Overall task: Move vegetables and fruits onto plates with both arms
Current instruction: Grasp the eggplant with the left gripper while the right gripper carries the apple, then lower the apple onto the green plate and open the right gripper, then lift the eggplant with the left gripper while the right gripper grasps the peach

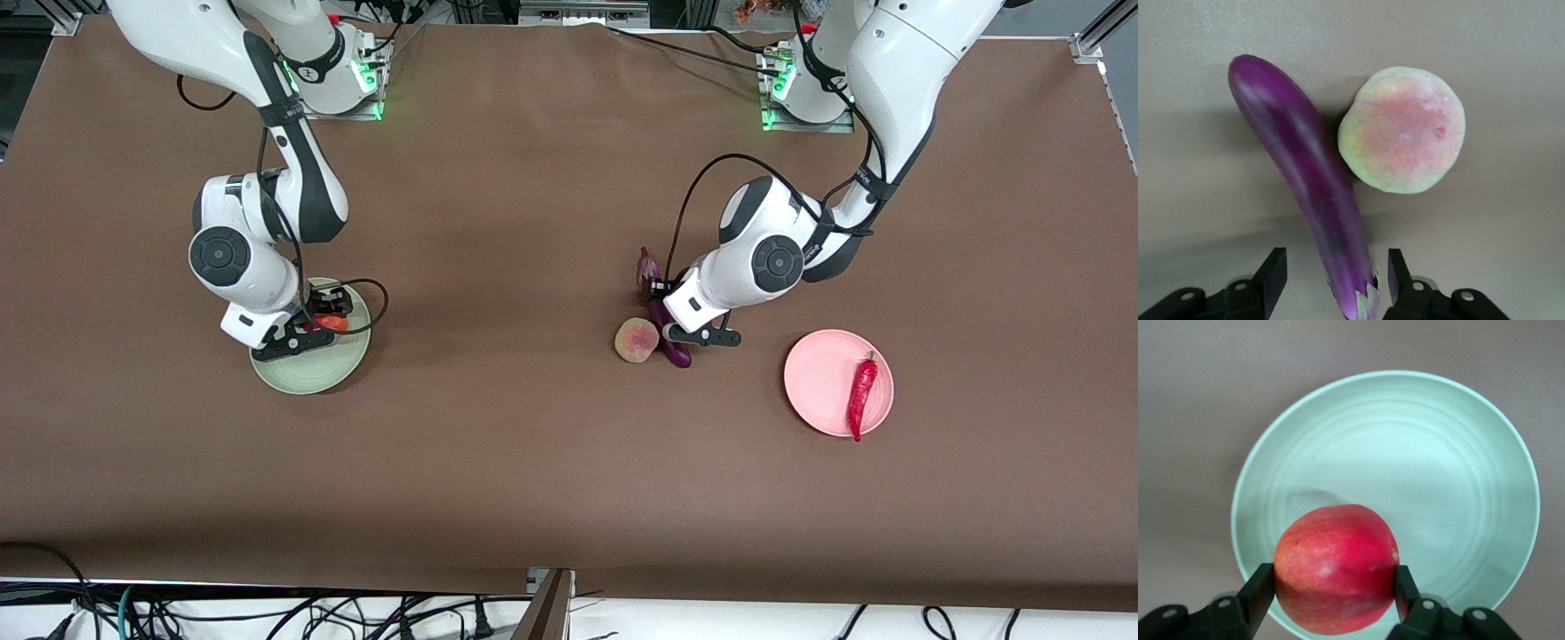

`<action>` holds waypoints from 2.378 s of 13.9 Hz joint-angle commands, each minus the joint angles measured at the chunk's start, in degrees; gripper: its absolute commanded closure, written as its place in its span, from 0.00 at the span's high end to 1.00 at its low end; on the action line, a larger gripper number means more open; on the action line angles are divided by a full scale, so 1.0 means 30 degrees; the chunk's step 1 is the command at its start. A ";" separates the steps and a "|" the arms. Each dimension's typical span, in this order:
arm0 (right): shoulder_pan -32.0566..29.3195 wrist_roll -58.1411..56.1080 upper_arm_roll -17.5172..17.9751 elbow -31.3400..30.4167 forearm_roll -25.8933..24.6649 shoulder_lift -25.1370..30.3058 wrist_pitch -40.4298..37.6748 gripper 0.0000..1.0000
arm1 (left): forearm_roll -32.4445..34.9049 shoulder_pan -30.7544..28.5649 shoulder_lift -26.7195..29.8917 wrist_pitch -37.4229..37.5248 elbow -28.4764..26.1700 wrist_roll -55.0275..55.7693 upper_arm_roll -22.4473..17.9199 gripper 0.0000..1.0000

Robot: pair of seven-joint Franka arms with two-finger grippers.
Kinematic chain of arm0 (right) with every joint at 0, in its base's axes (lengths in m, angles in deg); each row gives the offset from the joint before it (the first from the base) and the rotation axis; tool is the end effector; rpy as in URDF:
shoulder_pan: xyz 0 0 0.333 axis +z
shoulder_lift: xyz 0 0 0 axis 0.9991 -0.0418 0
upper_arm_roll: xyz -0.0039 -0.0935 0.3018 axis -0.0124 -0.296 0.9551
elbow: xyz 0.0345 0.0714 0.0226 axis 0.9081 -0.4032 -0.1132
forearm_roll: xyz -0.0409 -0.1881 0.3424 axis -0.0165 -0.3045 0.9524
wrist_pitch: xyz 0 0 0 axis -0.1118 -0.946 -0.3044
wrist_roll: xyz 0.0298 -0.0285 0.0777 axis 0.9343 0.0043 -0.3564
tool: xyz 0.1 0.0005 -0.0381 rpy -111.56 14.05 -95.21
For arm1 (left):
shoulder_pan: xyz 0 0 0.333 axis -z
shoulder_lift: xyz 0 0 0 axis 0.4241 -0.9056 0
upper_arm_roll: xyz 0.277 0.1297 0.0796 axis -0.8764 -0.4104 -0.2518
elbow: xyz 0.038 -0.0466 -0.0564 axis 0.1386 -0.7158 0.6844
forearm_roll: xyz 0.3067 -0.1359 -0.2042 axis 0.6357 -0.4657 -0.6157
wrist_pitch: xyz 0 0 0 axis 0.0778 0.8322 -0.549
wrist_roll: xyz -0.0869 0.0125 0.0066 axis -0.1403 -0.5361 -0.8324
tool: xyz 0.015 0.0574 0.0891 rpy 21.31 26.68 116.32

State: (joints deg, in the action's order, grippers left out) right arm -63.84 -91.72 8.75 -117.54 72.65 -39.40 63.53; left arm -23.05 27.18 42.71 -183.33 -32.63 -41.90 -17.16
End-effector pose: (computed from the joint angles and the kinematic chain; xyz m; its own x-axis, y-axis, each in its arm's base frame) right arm 0.5759 0.1050 0.2479 0.9577 0.2662 -0.1088 0.2744 -0.9592 0.0679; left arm 0.5405 -0.2997 0.2166 0.9774 -0.0534 -0.2048 0.0044 -0.9623 0.2718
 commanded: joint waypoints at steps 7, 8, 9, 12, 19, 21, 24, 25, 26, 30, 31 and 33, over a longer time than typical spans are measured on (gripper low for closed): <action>0.0341 0.3179 0.1612 0.3043 0.0262 0.0885 -0.3703 0.97 | 0.0256 0.0417 -0.0873 -0.4067 -0.1884 0.0157 -0.0171 0.65; 0.0458 0.4023 0.1874 0.3276 0.0262 0.0885 -0.3703 0.98 | 0.0314 0.0389 -0.0990 -0.4068 -0.1884 0.0128 -0.0171 0.52; 0.0546 0.5046 0.2254 0.3394 0.0262 0.0885 -0.3674 0.99 | 0.0459 0.0301 -0.0963 -0.4039 -0.1884 0.0127 -0.0171 0.32; 0.1101 0.8500 0.3222 0.4445 0.0320 0.0187 -0.3381 0.99 | 0.0549 -0.0108 -0.0759 -0.3717 -0.1884 0.0157 -0.0201 0.00; 0.4438 1.8957 0.4045 1.1037 0.1346 -0.5699 -0.0843 0.99 | 0.2156 -0.3240 0.1704 0.3776 0.1156 -0.1770 -0.0259 0.00; 0.5521 2.1449 0.4074 1.2354 0.1317 -0.7222 0.1211 0.99 | 0.3877 -0.3798 0.1645 0.4571 0.2153 -0.3466 -0.0405 0.00; 0.7047 2.5171 0.3899 1.4929 0.1141 -0.9624 0.2532 0.99 | 0.7480 -0.4561 0.1325 0.5773 0.2920 -0.6540 -0.0523 0.00; 0.7341 2.6285 0.3869 1.6012 0.1112 -1.0502 0.3118 0.99 | 0.8420 -0.4940 0.1120 0.5805 0.2949 -0.7335 -0.0610 0.02; 0.7460 2.7051 0.3869 1.7096 0.1083 -1.1323 0.3442 0.99 | 0.8865 -0.5350 0.0770 0.5776 0.2979 -0.8068 -0.0640 0.03; 0.8690 2.8288 0.2990 1.8220 0.0936 -1.2531 0.3766 0.99 | 0.9189 -0.5560 -0.0141 0.5602 0.3095 -0.9041 -0.1601 0.06; 0.8749 2.8318 0.2990 1.8249 0.0936 -1.2649 0.4058 0.99 | 0.9365 -0.5588 -0.0606 0.5513 0.3560 -0.9100 -0.1810 0.06; 0.8779 2.8958 0.2990 1.8307 0.0936 -1.2825 0.4848 0.99 | 0.9309 -0.5618 -0.1137 0.5512 0.4150 -0.9335 -0.1812 0.22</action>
State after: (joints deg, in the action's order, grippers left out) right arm -38.08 -7.53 18.57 -65.05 75.85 -76.31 76.61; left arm 3.58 10.15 41.44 -167.42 -23.63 -68.41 -22.78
